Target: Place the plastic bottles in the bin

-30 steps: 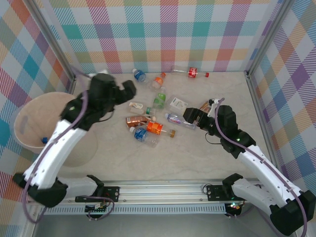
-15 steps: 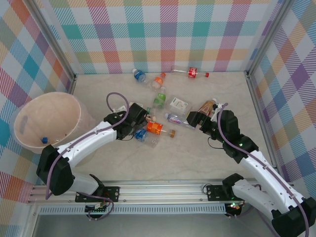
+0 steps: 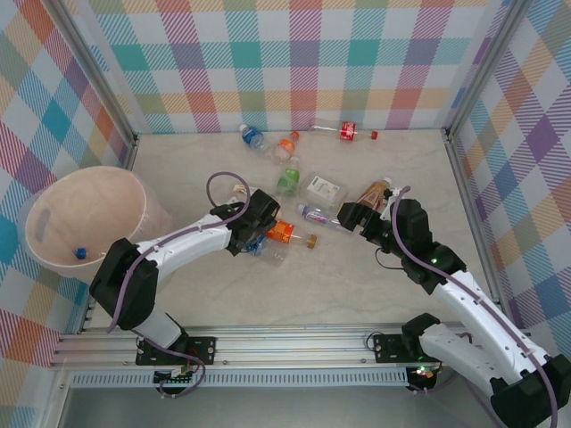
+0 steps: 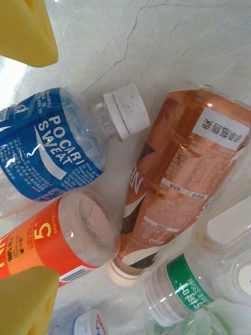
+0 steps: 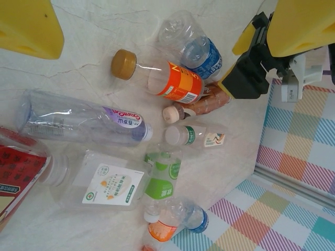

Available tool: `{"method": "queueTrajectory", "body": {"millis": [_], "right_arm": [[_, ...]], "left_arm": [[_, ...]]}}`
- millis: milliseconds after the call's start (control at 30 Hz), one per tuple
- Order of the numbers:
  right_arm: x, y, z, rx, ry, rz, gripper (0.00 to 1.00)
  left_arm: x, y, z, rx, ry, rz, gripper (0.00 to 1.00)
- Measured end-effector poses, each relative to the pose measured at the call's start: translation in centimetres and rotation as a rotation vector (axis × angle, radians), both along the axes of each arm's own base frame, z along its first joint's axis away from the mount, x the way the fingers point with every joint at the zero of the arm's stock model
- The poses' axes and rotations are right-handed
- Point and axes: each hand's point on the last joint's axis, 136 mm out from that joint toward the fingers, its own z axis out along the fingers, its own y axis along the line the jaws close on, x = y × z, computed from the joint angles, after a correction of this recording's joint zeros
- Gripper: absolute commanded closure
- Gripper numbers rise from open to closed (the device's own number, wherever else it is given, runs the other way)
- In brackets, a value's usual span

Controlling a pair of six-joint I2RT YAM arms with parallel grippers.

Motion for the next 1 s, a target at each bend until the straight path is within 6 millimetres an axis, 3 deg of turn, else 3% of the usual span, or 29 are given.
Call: {"method": "queueTrajectory", "body": {"millis": [300, 400, 567, 867, 1000], "right_arm": [[-0.1, 0.0, -0.2, -0.004, 0.008, 0.000, 0.00], [-0.1, 0.0, -0.2, -0.003, 0.007, 0.000, 0.00], [-0.1, 0.0, -0.2, -0.003, 0.009, 0.004, 0.00], [0.1, 0.2, -1.0, -0.012, 0.035, 0.009, 0.00], [0.3, 0.4, -1.1, -0.014, 0.040, 0.010, 0.00]], "left_arm": [[-1.4, 0.7, -4.5, 0.016, 0.071, 0.026, 0.16], [-1.1, 0.4, -5.3, 0.015, 0.070, 0.015, 0.17], [-0.3, -0.2, -6.2, 0.024, 0.057, -0.015, 0.27], [0.9, -0.1, -5.8, 0.066, -0.006, -0.038, 0.41], [2.3, 0.3, -4.2, 0.124, -0.068, -0.045, 0.43]]}}
